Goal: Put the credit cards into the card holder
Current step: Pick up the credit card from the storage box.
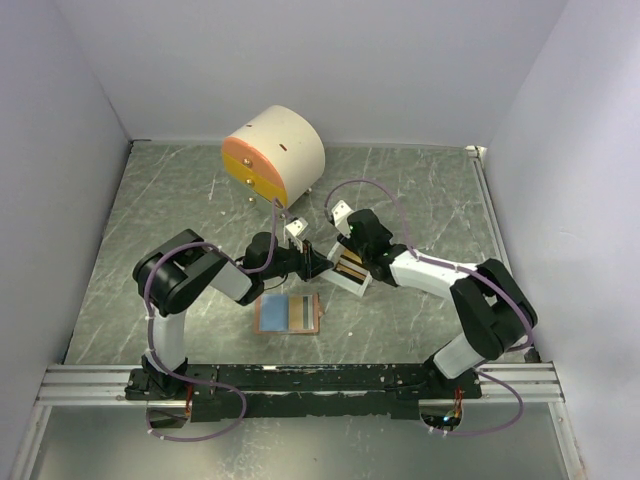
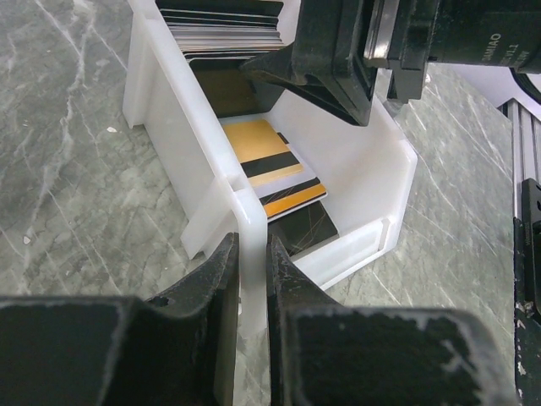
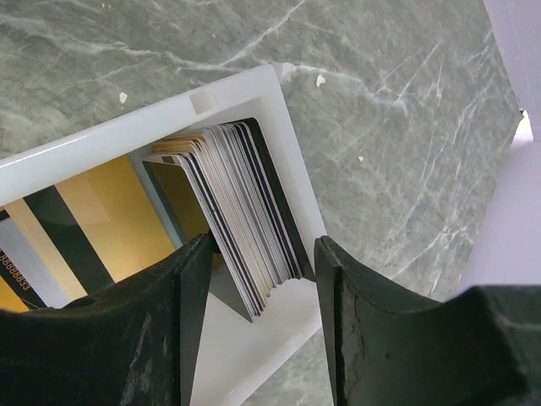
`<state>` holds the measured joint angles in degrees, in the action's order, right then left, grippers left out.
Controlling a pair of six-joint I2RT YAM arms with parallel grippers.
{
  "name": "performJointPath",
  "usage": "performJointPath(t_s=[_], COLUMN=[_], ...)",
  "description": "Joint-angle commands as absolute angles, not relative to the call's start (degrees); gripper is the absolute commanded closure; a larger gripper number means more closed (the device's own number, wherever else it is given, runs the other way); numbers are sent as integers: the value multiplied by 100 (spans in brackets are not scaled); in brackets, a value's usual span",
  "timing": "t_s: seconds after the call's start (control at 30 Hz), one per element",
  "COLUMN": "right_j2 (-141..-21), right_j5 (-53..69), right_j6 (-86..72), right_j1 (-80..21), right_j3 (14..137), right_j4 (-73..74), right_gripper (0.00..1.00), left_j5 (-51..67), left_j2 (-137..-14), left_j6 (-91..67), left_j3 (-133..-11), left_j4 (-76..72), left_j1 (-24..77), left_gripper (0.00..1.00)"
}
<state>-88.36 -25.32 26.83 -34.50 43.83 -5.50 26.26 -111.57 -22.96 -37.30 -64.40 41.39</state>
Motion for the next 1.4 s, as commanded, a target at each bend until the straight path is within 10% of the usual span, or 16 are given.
performJointPath(t_s=[0.0,0.37,1.0,1.37], right_j2=[-8925,-9113,-9253,-9038], right_j5=[-3130,-2842,-2595,-2605], right_j6=[2772,2927,3172,3212], right_j1=[-3363,-3364,-3278,-3096], right_j3=[4499,4360,4224,4381], right_j4=[-896,-1055,-1104,-1103], right_gripper=[48,60,50,65], left_j5=[3208,3270,3370,3449], left_j2=[-11294,-11367,-11440,-11524], left_j6=[-2422,-2461,-2460,-2493], left_j3=[-3696,-3695,-3718,-3726], left_j4=[-6411,-6487,-6545,-6598], left_j1=[4165,4146,4051,4025], left_gripper=[93,93,93,93])
